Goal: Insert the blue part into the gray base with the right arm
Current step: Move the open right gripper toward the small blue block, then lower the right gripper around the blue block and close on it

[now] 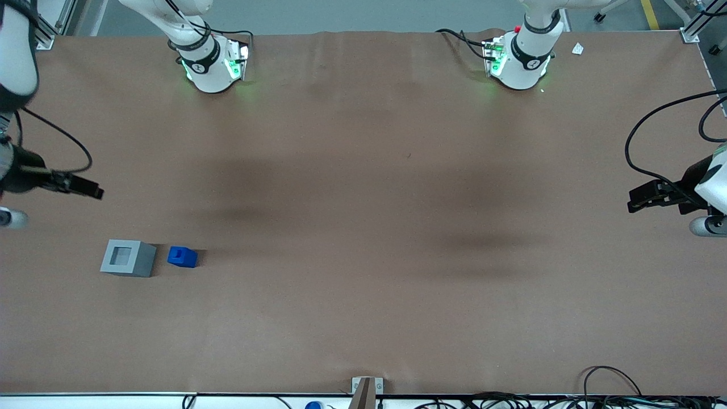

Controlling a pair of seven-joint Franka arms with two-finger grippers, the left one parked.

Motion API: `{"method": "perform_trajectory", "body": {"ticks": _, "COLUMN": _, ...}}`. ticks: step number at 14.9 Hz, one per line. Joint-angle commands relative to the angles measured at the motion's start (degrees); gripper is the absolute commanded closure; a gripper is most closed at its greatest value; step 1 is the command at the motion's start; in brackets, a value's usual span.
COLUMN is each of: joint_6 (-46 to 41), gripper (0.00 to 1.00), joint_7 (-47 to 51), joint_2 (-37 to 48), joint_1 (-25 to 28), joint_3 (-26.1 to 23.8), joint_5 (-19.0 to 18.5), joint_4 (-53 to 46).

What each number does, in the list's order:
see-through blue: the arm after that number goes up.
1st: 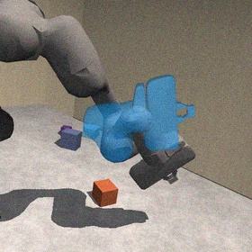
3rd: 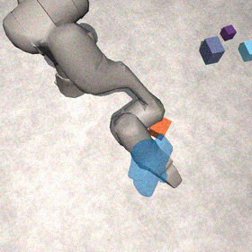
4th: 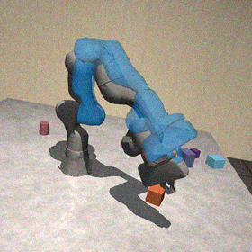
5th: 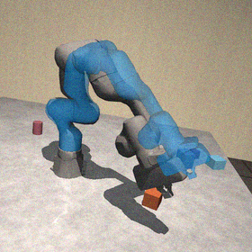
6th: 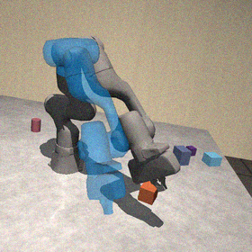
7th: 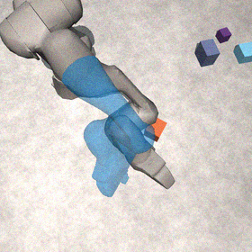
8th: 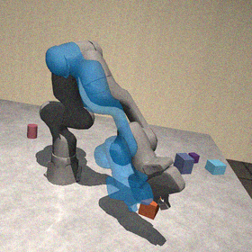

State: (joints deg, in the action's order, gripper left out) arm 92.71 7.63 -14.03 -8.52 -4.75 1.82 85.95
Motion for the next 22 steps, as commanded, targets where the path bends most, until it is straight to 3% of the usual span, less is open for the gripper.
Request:
{"method": "perform_trajectory", "body": {"ticks": 1, "joint_6": 2.03, "gripper": 0.0, "joint_7": -0.78, "joint_2": -4.42, "joint_1": -1.51, "joint_3": -0.17, "joint_5": 3.72, "joint_4": -0.87}}
{"method": "perform_trajectory", "body": {"ticks": 7, "joint_6": 10.55, "gripper": 0.0, "joint_7": -0.6, "joint_2": -12.77, "joint_1": 2.71, "joint_3": -0.17, "joint_5": 2.67, "joint_4": 0.09}}
{"method": "perform_trajectory", "body": {"ticks": 13, "joint_6": 27.95, "gripper": 0.0, "joint_7": -0.69, "joint_2": -14.97, "joint_1": 3.59, "joint_3": -0.26, "joint_5": 1.7, "joint_4": 8.61}}
{"method": "perform_trajectory", "body": {"ticks": 22, "joint_6": 36.05, "gripper": 0.0, "joint_7": -0.69, "joint_2": -17.17, "joint_1": 4.12, "joint_3": -0.08, "joint_5": 1.44, "joint_4": 14.51}}
